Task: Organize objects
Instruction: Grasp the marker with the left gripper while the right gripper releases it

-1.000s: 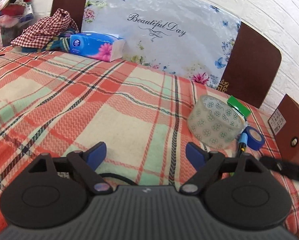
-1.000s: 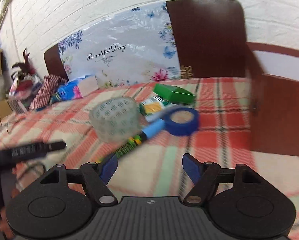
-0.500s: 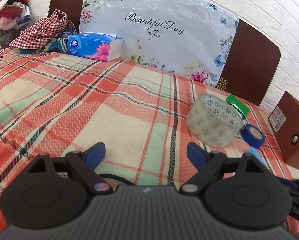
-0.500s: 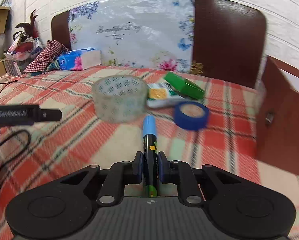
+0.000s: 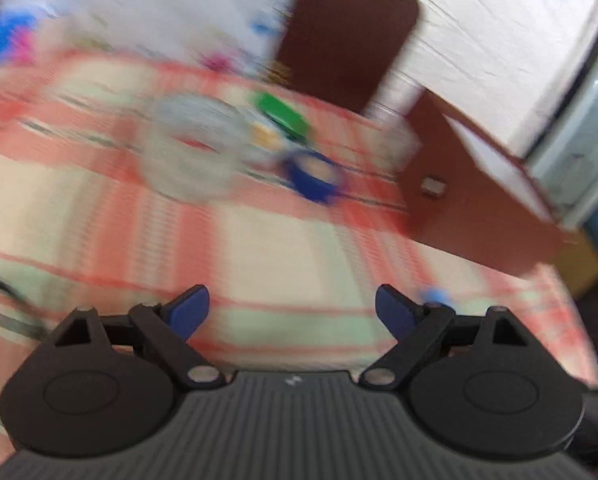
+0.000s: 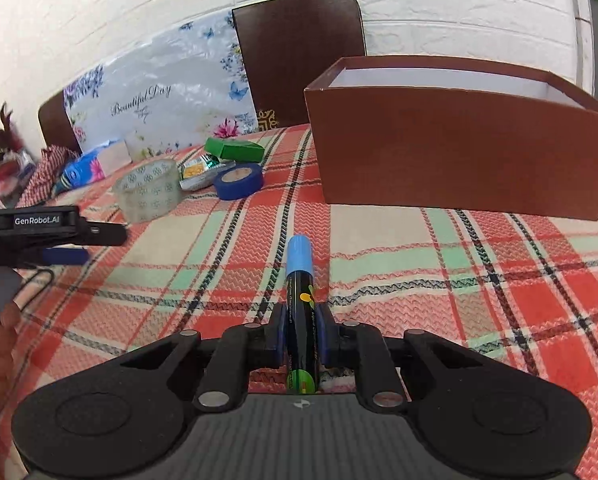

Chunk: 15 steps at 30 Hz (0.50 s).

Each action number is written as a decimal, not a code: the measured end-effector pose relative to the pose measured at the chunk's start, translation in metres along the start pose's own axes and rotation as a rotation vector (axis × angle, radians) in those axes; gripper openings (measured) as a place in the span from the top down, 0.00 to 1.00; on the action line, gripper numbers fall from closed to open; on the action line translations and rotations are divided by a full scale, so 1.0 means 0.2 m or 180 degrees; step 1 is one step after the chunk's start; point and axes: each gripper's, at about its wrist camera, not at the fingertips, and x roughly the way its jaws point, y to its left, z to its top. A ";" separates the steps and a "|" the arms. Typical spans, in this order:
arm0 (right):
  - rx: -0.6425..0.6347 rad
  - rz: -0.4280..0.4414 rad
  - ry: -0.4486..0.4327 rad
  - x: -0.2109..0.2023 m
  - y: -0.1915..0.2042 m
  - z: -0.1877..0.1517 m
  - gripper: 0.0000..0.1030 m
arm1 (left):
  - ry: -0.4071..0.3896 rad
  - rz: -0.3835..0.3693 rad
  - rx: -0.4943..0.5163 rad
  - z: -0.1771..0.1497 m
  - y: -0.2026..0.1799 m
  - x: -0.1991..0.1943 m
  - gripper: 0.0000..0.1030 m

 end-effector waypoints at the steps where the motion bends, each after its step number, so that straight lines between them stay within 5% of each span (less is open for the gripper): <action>1: -0.0022 0.0024 -0.0020 -0.01 0.01 -0.01 0.85 | 0.0164 -0.0197 -0.0024 -0.01 -0.05 0.04 0.10; 9: -0.0495 0.0327 -0.0299 -0.10 0.11 -0.07 0.85 | 0.0652 -0.0673 0.0107 -0.04 -0.36 0.23 0.08; 15: -0.0739 0.0427 -0.0416 -0.12 0.15 -0.09 0.85 | 0.0728 -0.0552 0.0175 -0.03 -0.41 0.30 0.65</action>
